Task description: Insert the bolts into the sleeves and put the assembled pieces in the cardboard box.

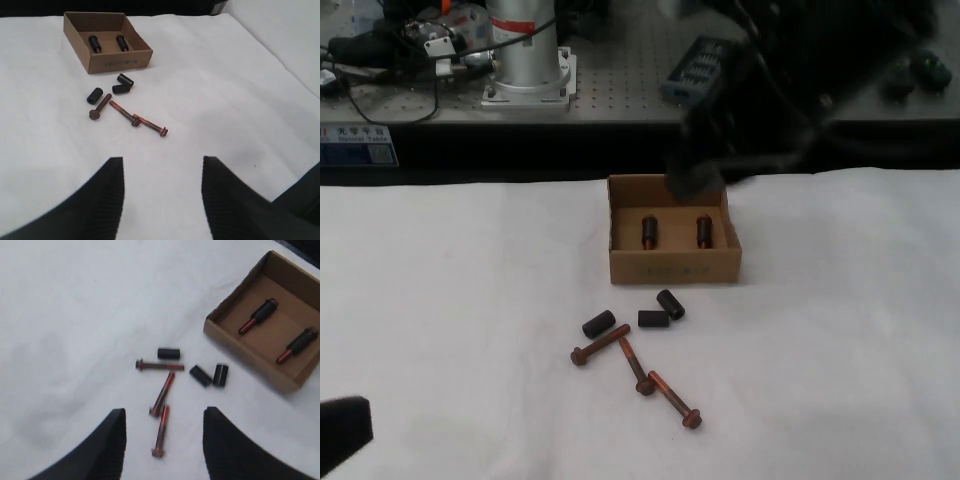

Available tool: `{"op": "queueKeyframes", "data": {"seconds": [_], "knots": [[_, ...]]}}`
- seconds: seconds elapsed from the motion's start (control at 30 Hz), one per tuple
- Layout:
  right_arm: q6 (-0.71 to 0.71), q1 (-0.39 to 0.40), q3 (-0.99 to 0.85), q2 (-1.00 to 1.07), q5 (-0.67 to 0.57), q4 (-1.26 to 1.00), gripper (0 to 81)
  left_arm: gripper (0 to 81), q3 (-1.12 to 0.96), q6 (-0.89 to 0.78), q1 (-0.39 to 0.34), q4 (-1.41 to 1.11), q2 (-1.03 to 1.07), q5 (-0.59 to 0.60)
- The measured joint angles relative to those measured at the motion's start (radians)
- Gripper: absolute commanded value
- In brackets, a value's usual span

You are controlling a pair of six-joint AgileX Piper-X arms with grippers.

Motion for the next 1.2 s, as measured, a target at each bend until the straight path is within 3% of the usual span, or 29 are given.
{"op": "queueKeyframes", "data": {"seconds": [0.2,0.33,0.53,0.67,0.97,1.1,1.2], "knots": [[0.121,0.07,0.401,-0.338,0.066,-0.165,35.8,34.4,0.08,0.0,0.0,-0.011,0.002,-0.001],[0.265,0.119,0.612,-0.559,0.174,-0.221,35.8,34.4,0.123,0.001,0.0,-0.067,0.002,-0.001],[0.343,0.15,0.79,-0.82,0.316,-0.232,35.8,34.4,0.141,0.001,0.0,-0.123,0.002,-0.001],[0.344,0.15,0.833,-0.896,0.332,-0.24,35.8,34.4,0.14,0.001,0.0,-0.136,0.002,-0.001],[0.344,0.15,0.845,-0.816,0.315,-0.389,34.3,34.4,0.142,-0.001,0.0,-0.149,0.002,-0.001],[0.346,0.144,0.838,-0.607,0.141,-0.434,23.2,34.4,0.142,-0.001,0.0,-0.149,0.002,-0.001],[0.346,0.129,0.793,-0.399,0.05,-0.44,22.4,34.4,0.142,-0.001,0.0,-0.149,0.002,-0.001]]}}
